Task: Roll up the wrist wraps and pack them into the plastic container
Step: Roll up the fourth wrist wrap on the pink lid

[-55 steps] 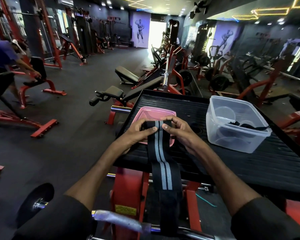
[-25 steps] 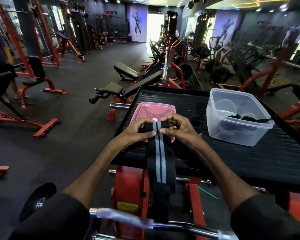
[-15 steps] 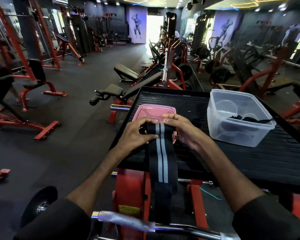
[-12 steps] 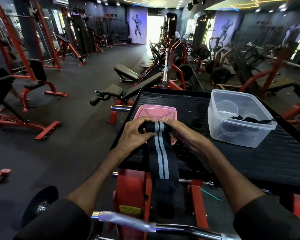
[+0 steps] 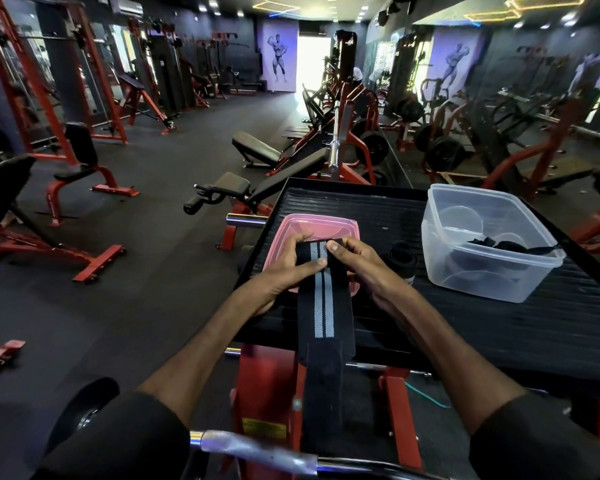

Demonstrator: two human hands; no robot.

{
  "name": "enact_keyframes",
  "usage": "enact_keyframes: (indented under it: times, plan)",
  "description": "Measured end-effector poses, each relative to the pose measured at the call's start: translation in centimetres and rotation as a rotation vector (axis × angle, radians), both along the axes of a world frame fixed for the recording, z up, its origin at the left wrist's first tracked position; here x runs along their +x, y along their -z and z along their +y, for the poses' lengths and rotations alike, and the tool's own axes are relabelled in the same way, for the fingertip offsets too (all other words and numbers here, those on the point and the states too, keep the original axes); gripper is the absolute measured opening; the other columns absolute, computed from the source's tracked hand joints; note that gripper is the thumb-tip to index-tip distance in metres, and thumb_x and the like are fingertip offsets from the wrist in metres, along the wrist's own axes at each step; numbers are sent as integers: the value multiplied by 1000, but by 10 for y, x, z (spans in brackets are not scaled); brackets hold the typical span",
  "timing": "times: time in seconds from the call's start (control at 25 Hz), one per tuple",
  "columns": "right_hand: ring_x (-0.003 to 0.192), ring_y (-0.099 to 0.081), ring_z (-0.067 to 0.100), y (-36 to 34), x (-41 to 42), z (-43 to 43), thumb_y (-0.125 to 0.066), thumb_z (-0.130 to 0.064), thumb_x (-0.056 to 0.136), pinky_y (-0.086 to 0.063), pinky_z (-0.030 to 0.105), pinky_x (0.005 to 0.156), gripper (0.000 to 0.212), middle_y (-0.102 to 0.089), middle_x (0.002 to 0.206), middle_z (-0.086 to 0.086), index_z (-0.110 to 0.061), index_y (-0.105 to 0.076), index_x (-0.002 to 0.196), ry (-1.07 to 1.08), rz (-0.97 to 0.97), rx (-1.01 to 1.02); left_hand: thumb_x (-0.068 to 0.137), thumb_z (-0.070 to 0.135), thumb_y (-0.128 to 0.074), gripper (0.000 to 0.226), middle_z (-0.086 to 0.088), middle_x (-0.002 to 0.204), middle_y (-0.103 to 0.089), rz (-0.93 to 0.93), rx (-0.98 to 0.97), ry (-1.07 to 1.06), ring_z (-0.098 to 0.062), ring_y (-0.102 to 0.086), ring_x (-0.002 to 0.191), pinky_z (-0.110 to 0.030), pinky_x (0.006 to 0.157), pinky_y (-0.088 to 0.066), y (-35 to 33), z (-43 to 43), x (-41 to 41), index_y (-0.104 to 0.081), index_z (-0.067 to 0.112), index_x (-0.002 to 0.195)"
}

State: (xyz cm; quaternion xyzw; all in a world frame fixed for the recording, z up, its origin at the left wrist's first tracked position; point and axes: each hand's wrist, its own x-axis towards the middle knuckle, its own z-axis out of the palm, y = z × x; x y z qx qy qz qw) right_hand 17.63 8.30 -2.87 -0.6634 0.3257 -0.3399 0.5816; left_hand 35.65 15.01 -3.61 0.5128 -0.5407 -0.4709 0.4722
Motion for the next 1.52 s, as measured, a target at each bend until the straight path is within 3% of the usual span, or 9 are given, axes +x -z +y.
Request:
enact_keyframes:
  times: [0.12, 0.32, 0.44, 0.6, 0.76, 0.92, 1.2, 1.36, 1.52]
  plan:
    - [78, -68, 13, -3, -3, 0, -65, -33, 98, -52, 22, 58, 30, -71, 88, 0, -6, -66, 110, -30, -26, -2, 95, 19, -67, 48, 11, 123, -63, -81, -80, 19, -2, -63, 109, -16, 73, -54, 6, -5, 10, -46, 25, 137]
    - [69, -65, 10, -5, -9, -8, -66, -23, 97, -50, 23, 56, 30, -68, 90, 3, -7, -63, 122, -111, 4, 121, 77, 16, -86, 47, 6, 111, -72, -246, -252, -64, -8, -68, 108, -28, 96, -53, 9, -9, 23, -65, 19, 119]
    - [59, -50, 12, -9, -4, -13, -73, -13, 89, -38, 29, 54, 35, -63, 80, 1, -14, -60, 122, -157, -35, 253, 73, 20, -89, 49, 8, 109, -70, -388, -397, -132, -6, -67, 105, -24, 94, -53, 10, -9, 20, -65, 18, 115]
    - [66, -62, 12, -14, 3, -8, -76, -23, 88, -45, 28, 56, 26, -67, 85, -1, -18, -64, 111, -114, 66, 189, 74, 18, -89, 49, 9, 108, -66, -477, -562, -138, -3, -65, 103, -14, 83, -52, 11, -6, 17, -62, 13, 115]
    - [93, -69, 15, -7, 2, -5, -74, -15, 91, -57, 24, 75, 32, -71, 105, 10, -3, -65, 119, -51, 26, -81, 76, 18, -87, 51, 8, 115, -66, -354, -360, -86, -5, -63, 113, -22, 98, -51, 14, -9, 23, -60, 15, 120]
    - [90, -70, 14, -4, -4, -4, -76, 4, 83, -57, 26, 80, 35, -73, 97, 6, 6, -64, 116, -19, -145, -91, 86, 36, -77, 53, -1, 128, -67, -126, -24, 72, -14, -62, 122, -38, 108, -49, 13, -9, 27, -57, 20, 132]
    - [98, -67, 13, -6, -8, -8, -74, 20, 71, -57, 24, 78, 49, -70, 105, 1, -12, -68, 107, -97, -98, -50, 73, 21, -89, 46, 1, 110, -69, -153, -178, -57, -16, -66, 109, -34, 95, -54, 14, -8, 23, -65, 21, 112]
    - [105, -60, 24, -14, -8, -12, -75, -12, 80, -50, 36, 78, 36, -70, 109, 4, -19, -66, 114, -147, -173, 252, 67, 21, -92, 48, 8, 104, -69, -193, -282, -90, -13, -67, 104, -35, 97, -55, 10, -7, 22, -66, 27, 106]
    - [112, -61, 39, -2, -10, -18, -66, -49, 93, -46, 49, 95, 49, -67, 126, 23, -14, -66, 127, -267, 66, 141, 68, 7, -90, 52, 10, 107, -66, -209, -340, -153, 1, -65, 100, -19, 88, -54, 7, -3, 18, -62, 25, 107]
